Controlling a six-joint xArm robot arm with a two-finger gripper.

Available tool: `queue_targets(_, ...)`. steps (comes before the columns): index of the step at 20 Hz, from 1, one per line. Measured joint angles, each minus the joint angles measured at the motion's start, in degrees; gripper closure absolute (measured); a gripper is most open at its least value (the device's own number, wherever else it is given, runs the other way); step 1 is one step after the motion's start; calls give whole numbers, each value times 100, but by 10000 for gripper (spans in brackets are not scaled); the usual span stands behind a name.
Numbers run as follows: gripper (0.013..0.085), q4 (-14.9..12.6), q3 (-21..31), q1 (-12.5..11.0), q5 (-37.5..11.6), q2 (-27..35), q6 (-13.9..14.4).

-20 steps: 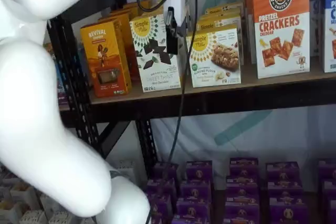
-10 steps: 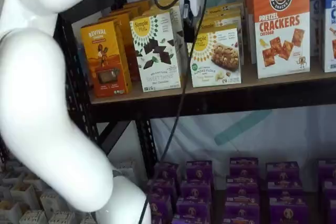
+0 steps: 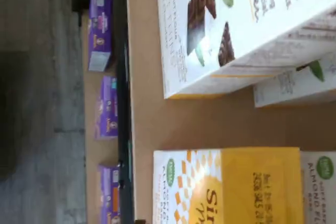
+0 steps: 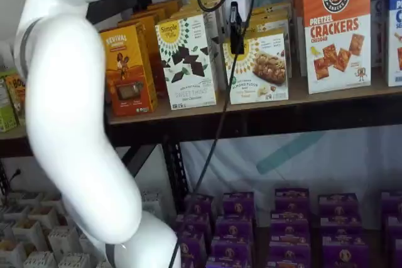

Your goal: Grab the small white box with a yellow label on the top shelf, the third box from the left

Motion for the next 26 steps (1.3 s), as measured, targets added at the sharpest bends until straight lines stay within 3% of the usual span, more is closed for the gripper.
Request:
queue_targets(7,130,-88,-242,55,241,303,66)
queue_targets(16,130,-614,-486,253,635,604,191)
queue_targets(20,130,-993,-687,402,964,786,292)
queue_targets(26,130,-1008,-498,414,776,714,293)
